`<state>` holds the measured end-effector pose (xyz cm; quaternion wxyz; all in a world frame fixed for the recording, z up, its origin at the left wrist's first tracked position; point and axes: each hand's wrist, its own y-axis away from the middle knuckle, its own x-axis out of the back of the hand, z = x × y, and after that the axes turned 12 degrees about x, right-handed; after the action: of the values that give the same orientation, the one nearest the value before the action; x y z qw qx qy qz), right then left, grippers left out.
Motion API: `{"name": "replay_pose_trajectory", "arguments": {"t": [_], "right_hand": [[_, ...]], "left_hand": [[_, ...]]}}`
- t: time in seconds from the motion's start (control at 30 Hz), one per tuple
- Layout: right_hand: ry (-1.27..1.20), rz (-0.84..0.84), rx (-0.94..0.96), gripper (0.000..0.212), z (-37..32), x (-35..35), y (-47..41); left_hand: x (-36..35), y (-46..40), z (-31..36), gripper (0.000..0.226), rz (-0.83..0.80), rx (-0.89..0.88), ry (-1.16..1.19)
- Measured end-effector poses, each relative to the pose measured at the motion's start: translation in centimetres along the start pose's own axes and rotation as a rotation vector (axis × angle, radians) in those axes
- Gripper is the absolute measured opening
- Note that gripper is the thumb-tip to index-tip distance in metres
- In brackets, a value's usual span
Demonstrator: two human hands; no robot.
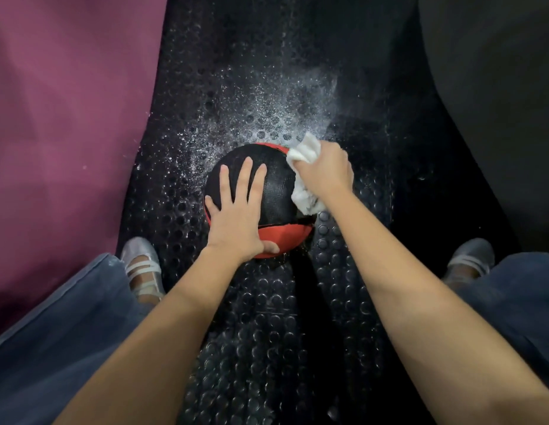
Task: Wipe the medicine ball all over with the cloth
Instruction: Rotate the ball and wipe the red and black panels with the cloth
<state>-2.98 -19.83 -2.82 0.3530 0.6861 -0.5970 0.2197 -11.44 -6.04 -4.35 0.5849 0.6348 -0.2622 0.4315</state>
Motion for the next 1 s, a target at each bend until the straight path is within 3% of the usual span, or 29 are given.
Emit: {"name": "replay_pose_trajectory", "arguments": {"t": [0.1, 0.23, 0.43, 0.57, 0.73, 0.9, 1.0], "right_hand": [[0.001, -0.012, 0.013, 0.027, -0.1, -0.2, 0.7], [0.04, -0.046, 0.112, 0.02, 0.4, -0.3, 3.9], [0.017, -0.001, 0.003, 0.025, 0.3, 0.3, 0.9], [0.109, -0.064, 0.168, 0.013, 0.0, -0.6, 2.8], [0.093, -0.094, 0.107, 0.019, -1.0, 0.5, -0.3], [0.176, -0.158, 0.228, 0.028, -1.4, -0.3, 1.5], [0.148, -0.152, 0.19, 0.026, -1.8, 0.0, 0.1]], "left_hand": [[0.2, -0.2, -0.4, 0.148, -0.003, 0.012, 0.027], [-0.1, 0.2, -0.6, 0.148, -0.008, 0.014, 0.034], [-0.3, 0.5, 0.4, 0.147, 0.0, 0.016, 0.022], [-0.5, 0.7, 0.0, 0.147, -0.006, 0.022, 0.027], [-1.1, 1.3, 0.1, 0.145, 0.027, 0.023, 0.018], [-1.4, 1.4, -0.4, 0.146, 0.029, 0.021, 0.035], [-1.5, 1.4, -0.2, 0.146, 0.027, 0.024, 0.025]]}}
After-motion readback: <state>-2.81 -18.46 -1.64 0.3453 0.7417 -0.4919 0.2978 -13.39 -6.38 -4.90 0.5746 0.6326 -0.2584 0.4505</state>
